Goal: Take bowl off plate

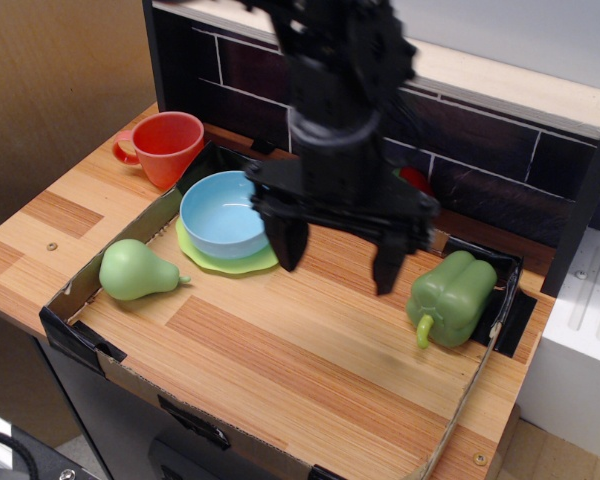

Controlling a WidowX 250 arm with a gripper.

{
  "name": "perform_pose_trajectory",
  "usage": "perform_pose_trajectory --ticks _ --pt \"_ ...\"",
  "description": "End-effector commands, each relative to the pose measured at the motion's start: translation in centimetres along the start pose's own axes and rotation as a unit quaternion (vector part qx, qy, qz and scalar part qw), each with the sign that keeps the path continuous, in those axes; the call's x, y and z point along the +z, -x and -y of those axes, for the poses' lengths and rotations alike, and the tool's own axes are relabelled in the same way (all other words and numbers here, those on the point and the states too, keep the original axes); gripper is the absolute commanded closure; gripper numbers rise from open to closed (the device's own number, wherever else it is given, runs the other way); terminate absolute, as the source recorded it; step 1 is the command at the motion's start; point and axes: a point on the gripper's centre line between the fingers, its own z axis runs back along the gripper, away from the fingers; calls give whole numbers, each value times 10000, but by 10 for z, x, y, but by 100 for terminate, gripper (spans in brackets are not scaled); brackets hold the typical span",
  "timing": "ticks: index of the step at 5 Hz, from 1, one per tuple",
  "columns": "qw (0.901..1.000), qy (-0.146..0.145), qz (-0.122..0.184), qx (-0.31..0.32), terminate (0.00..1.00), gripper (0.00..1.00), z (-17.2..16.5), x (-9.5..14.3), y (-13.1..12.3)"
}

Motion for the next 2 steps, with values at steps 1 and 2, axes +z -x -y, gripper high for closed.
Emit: perform_pose_trajectory --ticks 1,2 --pt "9946 -716 198 -718 0 0 -38 3 -28" --pt "9898 -853 298 -1097 0 0 -61 0 -44"
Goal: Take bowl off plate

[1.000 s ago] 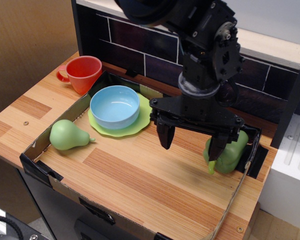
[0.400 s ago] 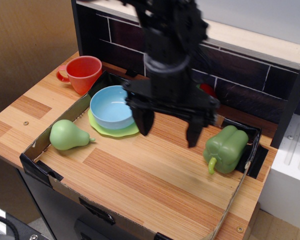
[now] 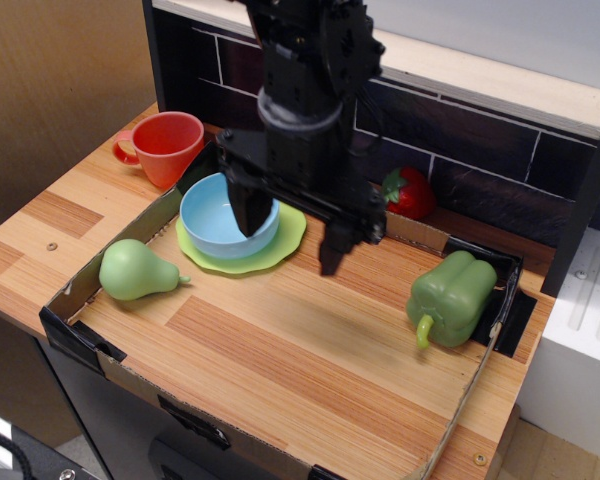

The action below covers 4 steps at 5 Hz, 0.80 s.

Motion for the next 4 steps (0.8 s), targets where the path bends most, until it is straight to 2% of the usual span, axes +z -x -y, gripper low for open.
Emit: perform_pose_trajectory --ticks 1,2,3,4 --pt "9990 -316 138 -288 0 0 -40 -10 -37" --pt "9989 -366 148 -250 0 0 -45 -24 -42" --pt "9980 -533 25 -335 0 0 -38 -44 -39" --pt "9986 -489 17 -196 0 0 -35 -49 -38"
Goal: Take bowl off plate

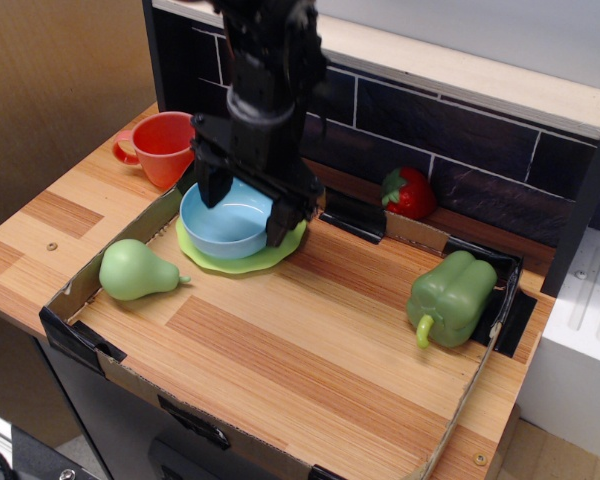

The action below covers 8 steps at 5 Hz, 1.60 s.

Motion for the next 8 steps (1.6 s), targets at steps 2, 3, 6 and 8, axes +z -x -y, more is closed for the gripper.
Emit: perform_pose_trajectory --ticks 2,3,6,8 --pt "9991 144 321 250 0 100 -4 13 -9" --pt "9983 141 445 349 0 100 -5 17 -10" --pt "9958 462 746 250 0 100 19 53 10" --pt "9951 698 236 -661 0 100 75 44 55"
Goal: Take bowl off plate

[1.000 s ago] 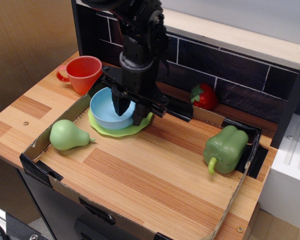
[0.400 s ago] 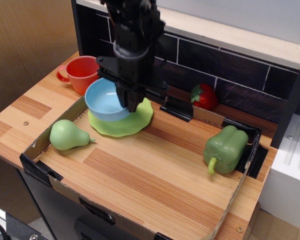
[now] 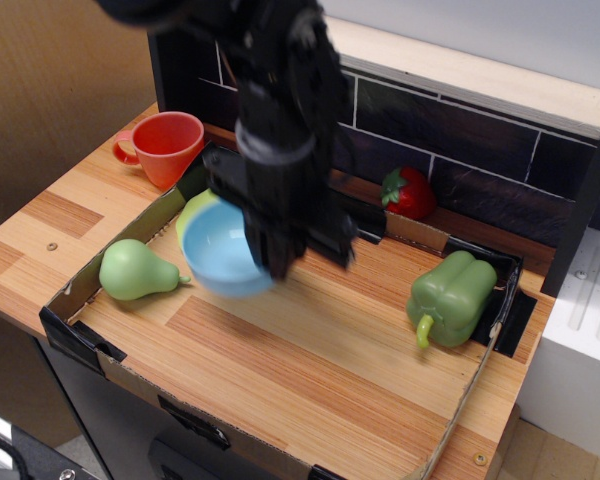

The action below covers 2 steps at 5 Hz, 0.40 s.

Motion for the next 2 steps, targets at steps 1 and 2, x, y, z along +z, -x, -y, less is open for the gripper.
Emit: perform_pose_trajectory --ticks 1,2 --pt "9984 145 -72 -548 0 100 48 -1 20" --pt "9974 162 -132 -689 0 100 61 -1 31"
